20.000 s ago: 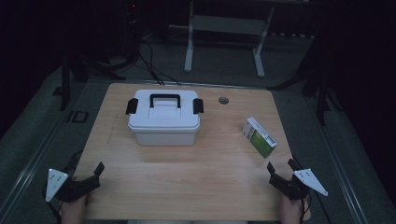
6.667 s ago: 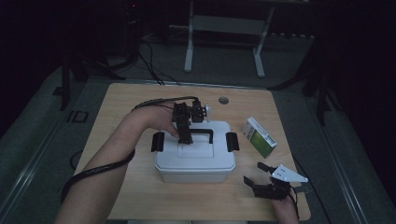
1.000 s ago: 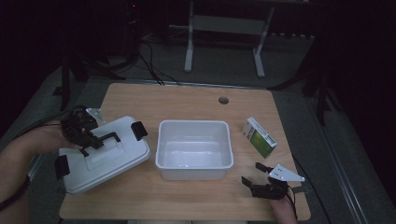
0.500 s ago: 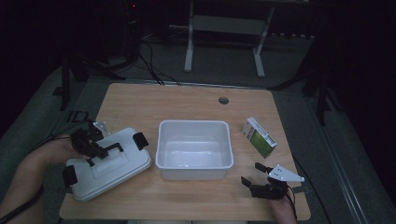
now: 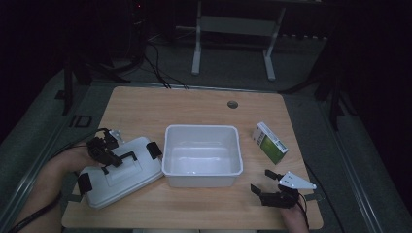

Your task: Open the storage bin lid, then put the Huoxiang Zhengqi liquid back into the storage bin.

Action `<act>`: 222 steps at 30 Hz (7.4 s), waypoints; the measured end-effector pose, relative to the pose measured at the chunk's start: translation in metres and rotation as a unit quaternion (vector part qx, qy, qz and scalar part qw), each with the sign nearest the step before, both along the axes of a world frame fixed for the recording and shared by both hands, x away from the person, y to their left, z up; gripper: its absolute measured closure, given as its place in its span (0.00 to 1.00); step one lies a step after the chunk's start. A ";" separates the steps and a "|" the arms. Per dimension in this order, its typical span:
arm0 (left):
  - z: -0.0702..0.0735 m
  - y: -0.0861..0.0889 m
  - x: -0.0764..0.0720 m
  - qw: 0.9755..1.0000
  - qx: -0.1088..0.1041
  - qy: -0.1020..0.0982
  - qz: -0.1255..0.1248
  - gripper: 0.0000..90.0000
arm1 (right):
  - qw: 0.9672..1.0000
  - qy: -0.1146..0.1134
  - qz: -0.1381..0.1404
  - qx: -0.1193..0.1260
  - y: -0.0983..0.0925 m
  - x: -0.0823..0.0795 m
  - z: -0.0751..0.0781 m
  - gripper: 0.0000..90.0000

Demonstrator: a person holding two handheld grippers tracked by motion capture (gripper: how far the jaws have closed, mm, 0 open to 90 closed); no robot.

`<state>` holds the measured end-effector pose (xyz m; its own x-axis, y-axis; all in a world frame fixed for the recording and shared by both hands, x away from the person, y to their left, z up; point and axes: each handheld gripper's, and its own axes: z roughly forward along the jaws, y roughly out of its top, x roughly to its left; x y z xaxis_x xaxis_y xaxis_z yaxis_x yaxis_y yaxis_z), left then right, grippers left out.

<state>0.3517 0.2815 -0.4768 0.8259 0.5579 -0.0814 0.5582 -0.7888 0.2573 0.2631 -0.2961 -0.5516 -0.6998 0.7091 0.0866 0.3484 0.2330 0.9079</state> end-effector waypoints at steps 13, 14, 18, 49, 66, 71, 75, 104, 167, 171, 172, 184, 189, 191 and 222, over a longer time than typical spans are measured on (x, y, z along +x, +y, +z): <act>-0.007 -0.006 0.004 1.000 0.010 0.012 -0.001 0.93 | 1.000 -0.001 0.000 -0.006 0.000 0.000 0.001 0.15; -0.007 -0.007 0.004 1.000 0.013 0.013 -0.002 0.93 | 1.000 -0.001 0.000 -0.005 0.000 0.000 0.001 0.15; -0.007 -0.009 0.005 1.000 0.021 0.017 -0.003 0.93 | 1.000 0.000 0.000 -0.006 0.000 0.000 0.001 0.15; 0.009 -0.019 0.007 0.996 0.082 0.030 0.001 0.56 | 0.998 -0.008 -0.069 0.006 -0.044 0.014 0.077 0.13; 0.006 -0.018 0.005 0.996 0.082 0.030 -0.005 0.56 | 0.993 0.066 -0.075 -0.061 -0.053 0.084 0.092 0.27; 0.007 -0.018 0.006 0.996 0.083 0.030 -0.006 0.56 | 0.990 0.096 -0.069 -0.082 -0.049 0.102 0.092 0.32; 0.008 -0.018 0.006 0.996 0.080 0.029 -0.007 0.56 | 0.984 0.118 -0.078 -0.104 -0.046 0.113 0.093 0.34; 0.007 -0.019 0.005 0.996 0.085 0.031 -0.014 0.56 | 0.931 0.260 -0.049 -0.250 -0.024 0.163 0.096 0.58; 0.008 -0.022 0.005 0.995 0.091 0.030 -0.016 0.56 | 0.910 0.220 0.053 -0.348 0.002 0.141 0.205 0.71; 0.008 -0.022 0.005 0.995 0.092 0.030 -0.016 0.56 | 0.914 0.206 0.072 -0.342 0.011 0.135 0.219 0.71; 0.008 -0.022 0.005 0.995 0.093 0.030 -0.016 0.56 | 0.915 0.200 0.078 -0.342 0.014 0.133 0.222 0.71; 0.008 -0.025 0.004 0.995 0.094 0.032 -0.017 0.56 | 0.916 0.161 0.135 -0.341 0.051 0.118 0.247 0.71; 0.008 -0.025 0.004 0.995 0.094 0.031 -0.016 0.56 | 0.914 0.146 0.168 -0.341 0.069 0.111 0.252 0.71; 0.007 -0.025 0.004 0.995 0.094 0.031 -0.017 0.56 | 0.912 0.140 0.183 -0.341 0.077 0.107 0.254 0.71; 0.004 -0.025 0.003 0.995 0.094 0.038 -0.015 0.56 | 0.858 0.132 0.320 -0.379 0.167 0.089 0.203 0.71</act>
